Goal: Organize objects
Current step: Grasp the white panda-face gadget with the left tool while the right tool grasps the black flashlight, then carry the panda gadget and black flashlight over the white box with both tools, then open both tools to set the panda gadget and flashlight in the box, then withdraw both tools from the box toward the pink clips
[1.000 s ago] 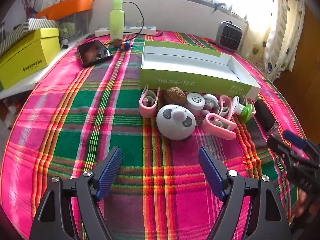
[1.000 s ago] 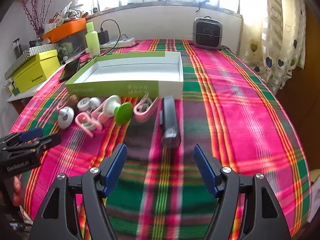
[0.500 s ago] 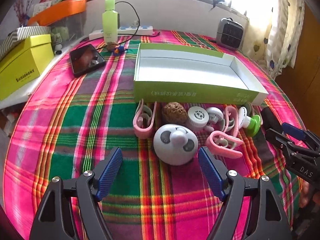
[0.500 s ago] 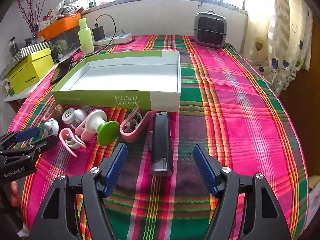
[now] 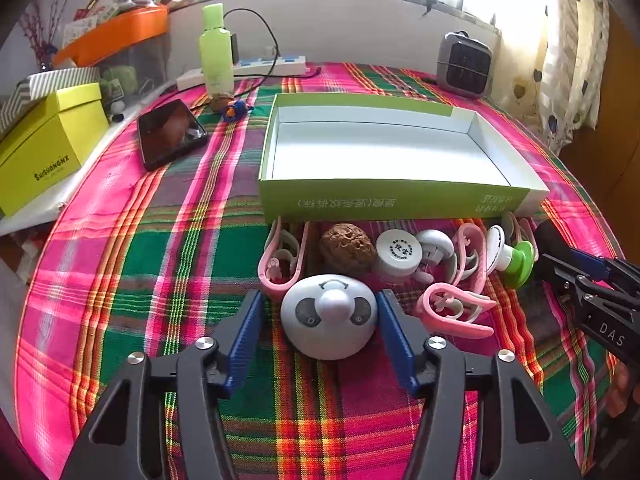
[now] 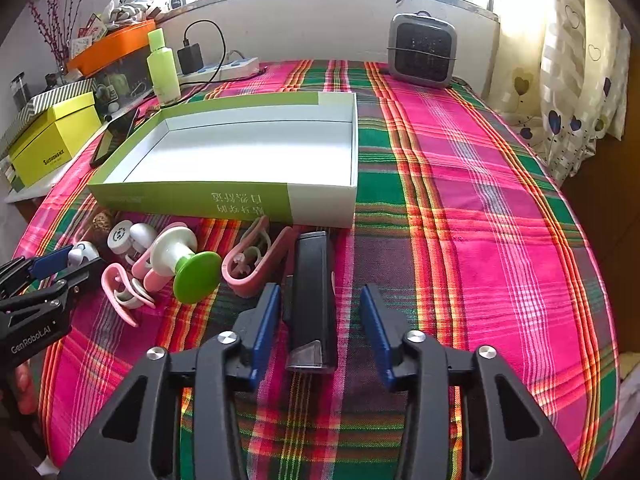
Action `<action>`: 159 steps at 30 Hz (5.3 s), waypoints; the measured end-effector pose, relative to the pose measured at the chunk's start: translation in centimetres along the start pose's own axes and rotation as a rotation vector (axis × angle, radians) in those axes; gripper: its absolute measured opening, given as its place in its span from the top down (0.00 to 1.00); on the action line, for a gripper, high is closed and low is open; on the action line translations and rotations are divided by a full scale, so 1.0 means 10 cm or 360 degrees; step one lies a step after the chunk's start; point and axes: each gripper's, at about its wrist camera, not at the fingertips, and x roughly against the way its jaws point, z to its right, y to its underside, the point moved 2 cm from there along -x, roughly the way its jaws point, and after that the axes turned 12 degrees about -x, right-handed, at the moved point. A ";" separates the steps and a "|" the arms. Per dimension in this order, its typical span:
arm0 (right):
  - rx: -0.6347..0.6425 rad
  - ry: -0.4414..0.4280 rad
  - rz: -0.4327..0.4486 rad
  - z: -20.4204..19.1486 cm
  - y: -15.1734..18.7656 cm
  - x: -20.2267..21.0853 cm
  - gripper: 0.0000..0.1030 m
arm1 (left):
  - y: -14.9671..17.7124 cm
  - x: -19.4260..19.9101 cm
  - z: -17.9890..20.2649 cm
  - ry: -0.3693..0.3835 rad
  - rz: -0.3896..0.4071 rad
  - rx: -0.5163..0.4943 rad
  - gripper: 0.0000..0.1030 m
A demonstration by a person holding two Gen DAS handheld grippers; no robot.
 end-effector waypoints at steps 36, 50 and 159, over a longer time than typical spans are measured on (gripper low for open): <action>0.0024 -0.0204 0.0062 -0.28 -0.06 0.37 0.76 | -0.21 0.34 -0.05 0.0058 0.0115 -0.0003 0.56; 0.0022 -0.0296 0.0029 -0.51 -0.51 0.15 0.76 | -0.66 0.08 -0.16 0.0123 0.0090 0.0012 0.56; -0.0019 -0.0221 0.0078 -0.52 -0.64 0.02 0.55 | -0.77 0.04 -0.26 0.0056 0.0112 0.0039 0.45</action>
